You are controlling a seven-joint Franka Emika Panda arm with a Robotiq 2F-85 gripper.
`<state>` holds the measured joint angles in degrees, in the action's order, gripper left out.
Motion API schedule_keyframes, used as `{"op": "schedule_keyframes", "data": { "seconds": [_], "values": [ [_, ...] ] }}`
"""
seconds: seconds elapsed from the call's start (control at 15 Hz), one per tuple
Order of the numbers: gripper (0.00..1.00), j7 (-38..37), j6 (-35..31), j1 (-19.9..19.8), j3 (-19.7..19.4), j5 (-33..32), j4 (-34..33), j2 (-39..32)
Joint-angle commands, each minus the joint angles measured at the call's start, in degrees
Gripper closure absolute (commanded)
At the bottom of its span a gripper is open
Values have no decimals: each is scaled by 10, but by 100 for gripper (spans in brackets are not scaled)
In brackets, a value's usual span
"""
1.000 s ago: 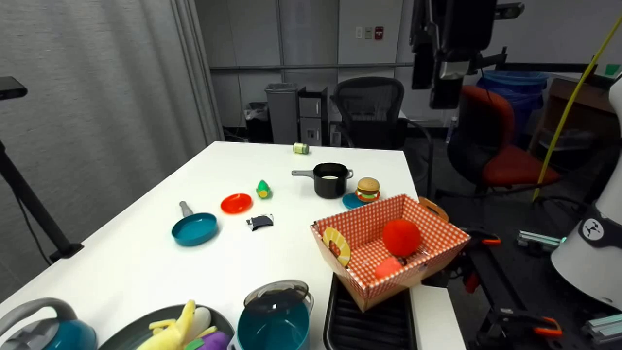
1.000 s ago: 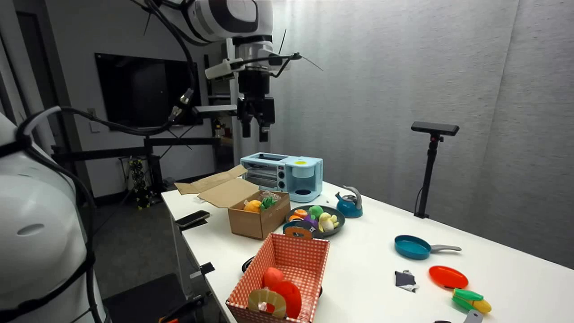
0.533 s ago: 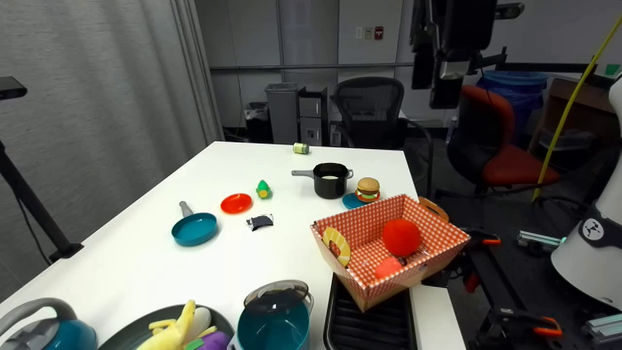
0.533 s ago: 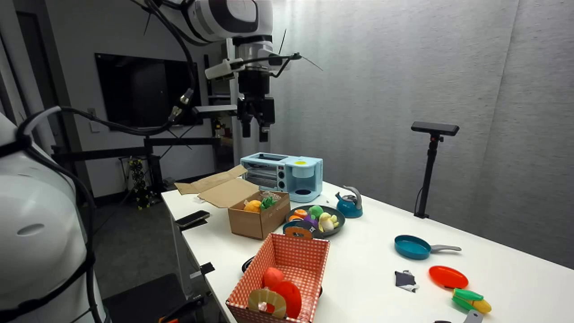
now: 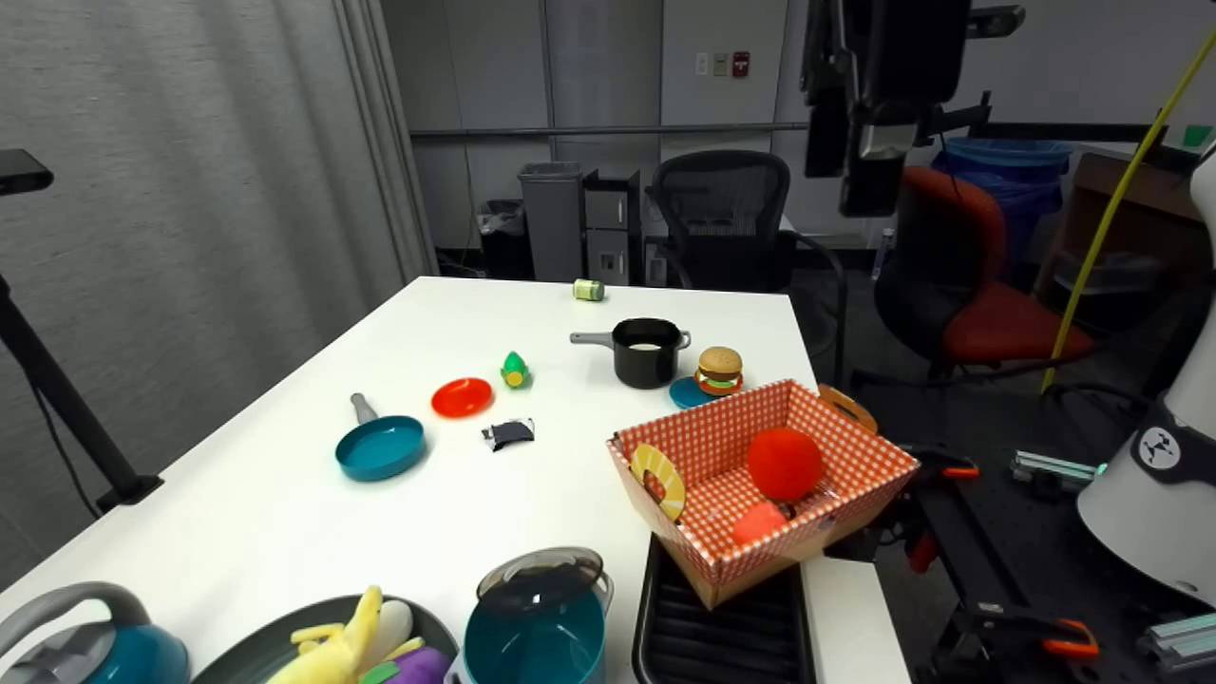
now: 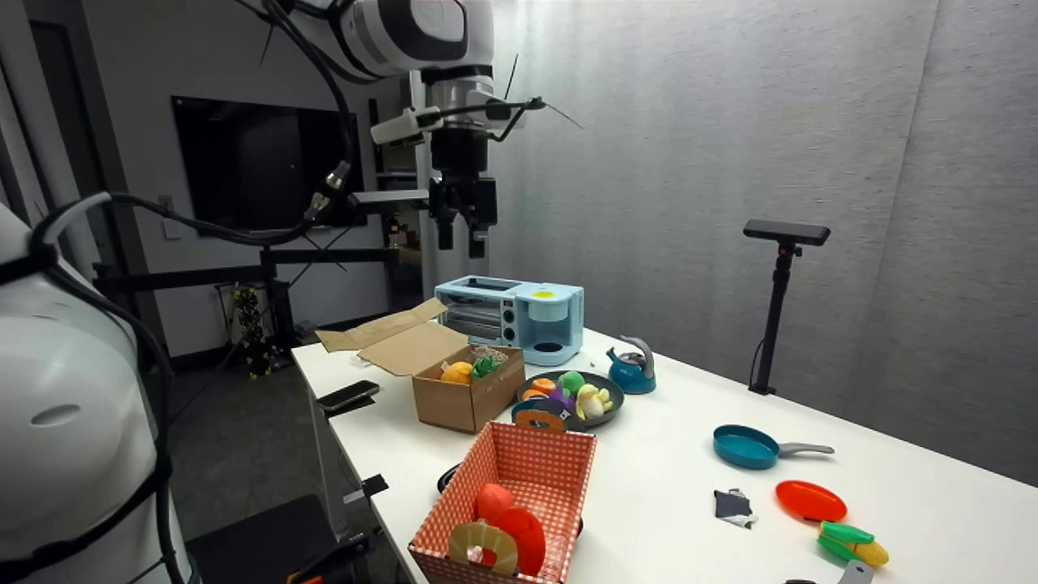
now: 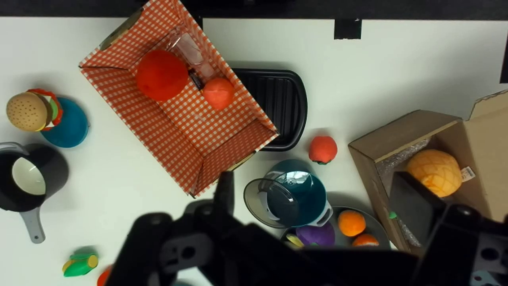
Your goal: Pick up the lid
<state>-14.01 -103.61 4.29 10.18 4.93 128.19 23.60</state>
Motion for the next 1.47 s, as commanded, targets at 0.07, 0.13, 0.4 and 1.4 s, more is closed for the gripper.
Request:
{"op": "schedule_keyframes", "data": {
  "seconds": [0.07, 0.13, 0.4, 1.4],
  "values": [
    [0, -3, -7, 6, -2, 1, 19, 4],
    [0, -1, -10, 6, -4, 4, 24, 3],
    [0, -7, -15, 3, -2, 0, 40, -10],
    [0, 6, -127, 9, -4, -39, 18, -187]
  ]
}}
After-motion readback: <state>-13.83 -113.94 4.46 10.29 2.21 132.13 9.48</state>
